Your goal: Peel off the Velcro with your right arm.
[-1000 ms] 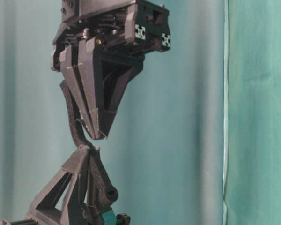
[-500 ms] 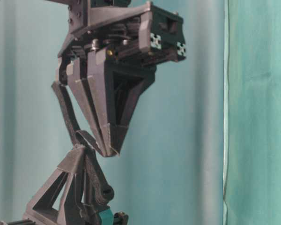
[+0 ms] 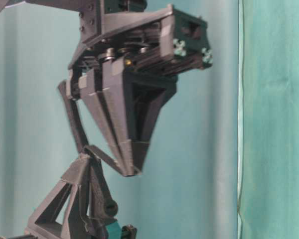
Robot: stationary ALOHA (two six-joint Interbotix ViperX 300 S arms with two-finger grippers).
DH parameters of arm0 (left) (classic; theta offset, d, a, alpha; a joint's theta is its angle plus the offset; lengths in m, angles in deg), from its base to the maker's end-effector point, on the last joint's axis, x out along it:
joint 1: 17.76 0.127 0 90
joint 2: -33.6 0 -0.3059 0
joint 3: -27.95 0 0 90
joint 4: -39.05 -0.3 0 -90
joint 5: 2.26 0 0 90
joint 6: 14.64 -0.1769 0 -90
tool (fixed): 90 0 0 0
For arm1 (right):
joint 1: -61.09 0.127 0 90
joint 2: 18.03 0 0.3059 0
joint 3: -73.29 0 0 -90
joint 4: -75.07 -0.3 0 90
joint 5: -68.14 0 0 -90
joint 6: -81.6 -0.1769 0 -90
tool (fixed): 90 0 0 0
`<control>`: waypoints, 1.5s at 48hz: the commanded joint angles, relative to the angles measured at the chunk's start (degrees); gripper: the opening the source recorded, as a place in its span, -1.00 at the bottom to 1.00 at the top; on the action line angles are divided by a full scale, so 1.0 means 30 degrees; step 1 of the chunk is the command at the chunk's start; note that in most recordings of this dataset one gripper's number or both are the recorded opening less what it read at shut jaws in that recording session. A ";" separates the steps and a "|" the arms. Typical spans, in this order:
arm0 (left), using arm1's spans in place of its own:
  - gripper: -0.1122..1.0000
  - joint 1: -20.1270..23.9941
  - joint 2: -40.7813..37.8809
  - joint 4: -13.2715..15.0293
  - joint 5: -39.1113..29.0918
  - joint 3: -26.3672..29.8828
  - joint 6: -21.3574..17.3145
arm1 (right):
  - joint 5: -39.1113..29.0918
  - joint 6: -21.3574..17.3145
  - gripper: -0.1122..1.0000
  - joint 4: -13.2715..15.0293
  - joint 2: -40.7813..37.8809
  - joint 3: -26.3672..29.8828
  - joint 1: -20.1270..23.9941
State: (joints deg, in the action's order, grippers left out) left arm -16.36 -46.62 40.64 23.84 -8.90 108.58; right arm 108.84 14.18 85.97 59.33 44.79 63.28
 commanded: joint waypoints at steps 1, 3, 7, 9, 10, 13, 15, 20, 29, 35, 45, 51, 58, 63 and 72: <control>-0.62 0.0410 0.0117 0.0029 0.0352 0.0293 -0.0059 | -0.0293 -0.0059 -0.96 0.0088 0.0117 0.0322 0.0469; -0.62 0.0439 0.0146 0.0029 0.0352 0.0293 -0.0059 | -0.0469 -0.0059 -0.96 0.0088 0.0117 0.0322 0.0527; -0.62 0.0469 0.0146 0.0029 0.0381 0.0293 -0.0059 | -0.0938 -0.0059 -0.96 0.0088 0.0088 0.0322 0.0674; -0.62 0.0498 0.0117 0.0029 0.0410 0.0293 -0.0059 | -0.1113 -0.0059 -0.96 0.0088 0.0059 0.0322 0.0703; -0.62 0.0498 0.0146 0.0029 0.0439 0.0293 -0.0059 | -0.1172 -0.0059 -0.96 0.0088 0.0059 0.0322 0.0732; -0.62 0.0527 0.0146 0.0029 0.0527 0.0293 -0.0059 | -0.1436 -0.0059 -0.96 0.0088 0.0029 0.0322 0.0850; -0.62 0.0527 0.0117 0.0029 0.0586 0.0293 -0.0059 | -0.1641 -0.0117 -0.96 0.0088 0.0029 0.0322 0.0938; -0.62 0.0557 0.0146 0.0029 0.0586 0.0264 -0.0059 | -0.1992 -0.0381 -0.96 0.0088 0.0059 0.0322 0.1172; -0.62 0.0557 0.0146 0.0029 0.0586 0.0264 -0.0059 | -0.2285 -0.0732 -0.96 0.0088 0.0059 0.0322 0.1582; -0.62 0.0557 0.0146 0.0029 0.0586 0.0264 -0.0029 | -0.2373 -0.0762 -0.96 0.0088 0.0146 0.0264 0.1846; -0.62 0.0557 0.0234 0.0029 0.0586 0.0234 -0.0059 | -0.2695 -0.0938 -0.97 0.0088 0.0322 0.0146 0.1992; -0.62 0.0557 0.0234 0.0029 0.0586 0.0146 -0.0029 | -0.2725 -0.1201 -0.97 0.0029 0.0615 0.0000 0.1992; -0.62 0.0557 0.0293 0.0029 0.0586 0.0029 -0.0029 | -0.2725 -0.1260 -0.97 -0.0234 0.1348 -0.0527 0.1875; -0.62 0.0557 0.0352 0.0029 0.0615 -0.0117 -0.0059 | -0.2695 -0.1260 -0.97 -0.0645 0.2168 -0.1143 0.1729; -0.62 0.0557 0.0557 0.0000 0.0586 -0.0410 -0.0146 | -0.2725 -0.1260 -0.97 -0.1377 0.3428 -0.2139 0.1670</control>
State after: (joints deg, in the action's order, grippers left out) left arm -14.69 -46.09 40.90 25.16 -10.48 108.32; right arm 100.40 10.49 82.54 67.16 38.46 68.29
